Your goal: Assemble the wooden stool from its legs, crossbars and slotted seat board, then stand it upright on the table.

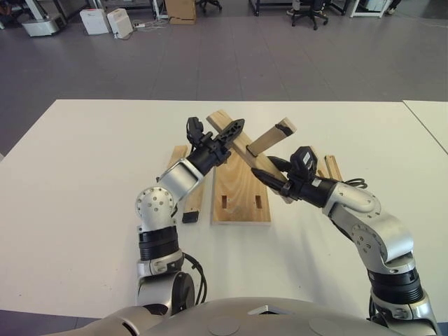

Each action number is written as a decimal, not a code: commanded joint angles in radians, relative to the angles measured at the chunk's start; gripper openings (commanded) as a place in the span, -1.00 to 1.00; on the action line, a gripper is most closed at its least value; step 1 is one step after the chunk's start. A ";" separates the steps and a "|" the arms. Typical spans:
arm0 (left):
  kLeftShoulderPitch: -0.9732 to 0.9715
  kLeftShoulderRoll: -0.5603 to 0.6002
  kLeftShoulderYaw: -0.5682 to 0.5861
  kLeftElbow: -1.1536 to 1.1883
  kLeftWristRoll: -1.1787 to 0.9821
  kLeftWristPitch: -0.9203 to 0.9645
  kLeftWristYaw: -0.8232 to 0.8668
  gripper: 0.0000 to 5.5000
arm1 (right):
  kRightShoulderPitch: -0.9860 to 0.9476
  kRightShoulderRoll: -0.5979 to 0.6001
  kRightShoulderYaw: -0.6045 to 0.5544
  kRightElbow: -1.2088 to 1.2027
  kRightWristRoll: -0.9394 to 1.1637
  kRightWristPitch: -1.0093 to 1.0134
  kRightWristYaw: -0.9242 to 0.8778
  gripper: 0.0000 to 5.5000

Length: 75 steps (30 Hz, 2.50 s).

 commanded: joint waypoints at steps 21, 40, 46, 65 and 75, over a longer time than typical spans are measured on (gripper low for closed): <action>0.539 0.175 0.011 -0.526 0.200 -0.222 0.271 -0.63 | 0.177 -0.187 0.207 0.193 -0.326 -0.177 0.045 0.12; 0.383 0.414 -0.435 -0.465 0.746 -0.269 0.196 -0.62 | 0.115 -0.043 0.142 0.188 -0.247 -0.169 0.042 0.12; 0.320 0.329 -0.365 -0.474 0.676 -0.335 0.125 -0.44 | 0.113 -0.037 0.101 0.216 -0.245 -0.192 0.026 0.12; 0.210 0.312 -0.099 -0.615 0.015 -0.362 0.046 0.70 | -0.067 -0.133 -0.242 0.398 -0.173 -0.247 0.003 0.12; 0.324 0.562 -0.339 -0.266 0.547 -0.266 -0.037 0.78 | -0.064 -0.119 -0.223 0.495 -0.211 -0.281 -0.036 0.12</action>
